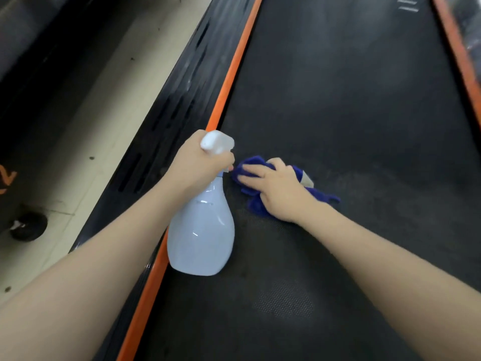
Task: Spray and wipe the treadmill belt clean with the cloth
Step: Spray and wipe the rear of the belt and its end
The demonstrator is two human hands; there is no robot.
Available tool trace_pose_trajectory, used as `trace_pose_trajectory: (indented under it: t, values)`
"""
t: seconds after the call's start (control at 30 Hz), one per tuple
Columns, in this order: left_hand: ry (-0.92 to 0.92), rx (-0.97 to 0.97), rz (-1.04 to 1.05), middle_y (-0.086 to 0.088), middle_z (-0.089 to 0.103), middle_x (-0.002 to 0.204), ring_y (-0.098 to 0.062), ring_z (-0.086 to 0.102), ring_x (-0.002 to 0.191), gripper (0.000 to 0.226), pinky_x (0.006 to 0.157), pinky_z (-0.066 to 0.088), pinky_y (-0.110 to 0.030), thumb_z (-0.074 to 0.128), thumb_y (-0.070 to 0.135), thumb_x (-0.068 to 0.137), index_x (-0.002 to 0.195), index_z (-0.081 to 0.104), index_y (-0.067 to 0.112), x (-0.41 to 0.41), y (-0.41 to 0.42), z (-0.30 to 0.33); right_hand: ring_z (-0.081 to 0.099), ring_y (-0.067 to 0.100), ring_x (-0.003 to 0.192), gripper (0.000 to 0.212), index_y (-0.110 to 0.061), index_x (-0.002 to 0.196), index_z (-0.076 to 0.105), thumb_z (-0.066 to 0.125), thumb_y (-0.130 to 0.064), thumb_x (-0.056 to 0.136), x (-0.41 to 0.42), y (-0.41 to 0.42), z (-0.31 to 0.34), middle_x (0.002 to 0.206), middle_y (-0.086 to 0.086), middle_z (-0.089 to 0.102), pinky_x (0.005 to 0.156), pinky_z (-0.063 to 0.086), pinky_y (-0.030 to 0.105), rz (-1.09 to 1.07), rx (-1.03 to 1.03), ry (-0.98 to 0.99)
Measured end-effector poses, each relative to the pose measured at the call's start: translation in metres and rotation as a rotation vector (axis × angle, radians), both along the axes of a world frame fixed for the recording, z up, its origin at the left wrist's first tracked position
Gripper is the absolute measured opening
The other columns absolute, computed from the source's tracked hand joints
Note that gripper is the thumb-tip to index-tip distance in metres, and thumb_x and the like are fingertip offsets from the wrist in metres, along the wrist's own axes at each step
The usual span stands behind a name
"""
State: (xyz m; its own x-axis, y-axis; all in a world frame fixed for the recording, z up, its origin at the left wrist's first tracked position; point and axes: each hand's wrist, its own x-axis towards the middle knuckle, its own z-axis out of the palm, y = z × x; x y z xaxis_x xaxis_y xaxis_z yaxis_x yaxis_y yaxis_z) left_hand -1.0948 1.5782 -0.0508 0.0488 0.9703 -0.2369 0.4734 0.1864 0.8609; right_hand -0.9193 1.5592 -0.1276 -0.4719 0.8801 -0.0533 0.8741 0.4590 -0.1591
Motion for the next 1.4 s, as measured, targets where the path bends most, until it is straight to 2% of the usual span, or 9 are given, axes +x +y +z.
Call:
trace_pose_trajectory:
  t: [0.1, 0.27, 0.47, 0.67, 0.77, 0.9, 1.07, 1.3, 1.4]
  values:
    - [0.008, -0.019, -0.061, 0.001, 0.069, 0.09, -0.013, 0.07, 0.083, 0.044, 0.086, 0.055, -0.044, 0.059, 0.029, 0.063, 0.105, 0.064, 0.017, 0.003, 0.0, 0.001, 0.047, 0.04, 0.107, 0.058, -0.028, 0.127, 0.058, 0.031, -0.013, 0.079, 0.025, -0.012, -0.001, 0.14, -0.004, 0.049, 0.071, 0.033, 0.037, 0.187, -0.009, -0.01]
    - [-0.028, -0.011, -0.088, 0.003, 0.07, 0.09, -0.007, 0.069, 0.079, 0.034, 0.086, 0.056, -0.041, 0.065, 0.025, 0.076, 0.108, 0.062, 0.014, 0.012, -0.001, -0.002, 0.024, 0.032, 0.129, 0.053, -0.039, 0.142, 0.034, 0.033, -0.014, 0.096, 0.03, 0.044, 0.0, 0.154, -0.014, 0.022, 0.095, 0.026, 0.036, -0.543, -0.027, -0.002]
    - [-0.065, 0.125, -0.191, -0.005, 0.046, 0.078, 0.002, 0.059, 0.063, 0.006, 0.069, 0.038, -0.029, 0.051, 0.025, 0.079, 0.082, 0.048, 0.021, 0.033, -0.006, 0.019, 0.045, 0.042, 0.11, 0.057, -0.025, 0.129, 0.057, 0.032, -0.013, 0.079, 0.028, -0.022, -0.005, 0.141, -0.002, 0.047, 0.07, 0.031, 0.037, -0.004, 0.033, 0.07]
    - [-0.034, 0.165, -0.046, -0.011, 0.064, 0.093, -0.012, 0.059, 0.078, 0.021, 0.065, 0.043, -0.027, 0.056, 0.016, 0.087, 0.098, 0.06, -0.001, 0.049, -0.002, 0.013, 0.023, 0.029, 0.126, 0.052, -0.039, 0.14, 0.037, 0.032, -0.013, 0.096, 0.031, 0.04, -0.003, 0.153, -0.014, 0.022, 0.09, 0.022, 0.033, -0.485, 0.0, 0.077]
    - [-0.057, 0.155, -0.051, -0.001, 0.064, 0.099, -0.017, 0.065, 0.092, 0.022, 0.078, 0.051, -0.031, 0.059, 0.021, 0.087, 0.107, 0.059, 0.012, 0.049, -0.007, 0.008, 0.03, 0.036, 0.121, 0.054, -0.034, 0.139, 0.043, 0.029, -0.013, 0.091, 0.033, 0.014, -0.007, 0.15, -0.009, 0.03, 0.088, 0.029, 0.039, -0.317, 0.004, 0.069]
    - [-0.042, 0.177, -0.023, -0.009, 0.064, 0.098, -0.018, 0.064, 0.087, 0.024, 0.074, 0.05, -0.032, 0.059, 0.019, 0.086, 0.106, 0.058, 0.006, 0.045, -0.006, 0.009, 0.056, 0.041, 0.097, 0.052, -0.025, 0.119, 0.065, 0.035, -0.014, 0.077, 0.057, -0.037, -0.008, 0.129, 0.001, 0.059, 0.061, 0.035, 0.037, 0.016, 0.11, -0.013]
    - [0.005, 0.176, 0.021, 0.01, 0.061, 0.088, 0.01, 0.059, 0.075, 0.025, 0.064, 0.044, -0.01, 0.057, 0.023, 0.087, 0.109, 0.062, 0.014, 0.046, -0.002, 0.003, 0.028, 0.034, 0.125, 0.052, -0.038, 0.137, 0.044, 0.037, -0.01, 0.093, 0.095, 0.031, -0.001, 0.15, -0.012, 0.03, 0.093, 0.03, 0.039, -0.647, 0.024, 0.037]
    - [0.106, 0.128, -0.035, 0.009, 0.061, 0.099, -0.013, 0.063, 0.092, 0.022, 0.083, 0.054, -0.039, 0.059, 0.024, 0.084, 0.104, 0.064, 0.017, 0.06, 0.004, 0.004, 0.058, 0.036, 0.087, 0.055, -0.028, 0.116, 0.066, 0.031, -0.022, 0.073, 0.098, -0.044, -0.007, 0.125, -0.003, 0.062, 0.059, 0.047, 0.037, -0.092, 0.125, -0.014]
    - [0.127, 0.119, -0.081, 0.009, 0.061, 0.101, -0.012, 0.063, 0.093, 0.033, 0.085, 0.053, -0.04, 0.057, 0.033, 0.077, 0.105, 0.062, 0.018, 0.066, 0.002, 0.005, 0.043, 0.037, 0.112, 0.052, -0.036, 0.134, 0.048, 0.033, -0.019, 0.087, 0.122, 0.005, 0.0, 0.146, -0.01, 0.041, 0.083, 0.041, 0.038, -0.429, 0.091, -0.082]
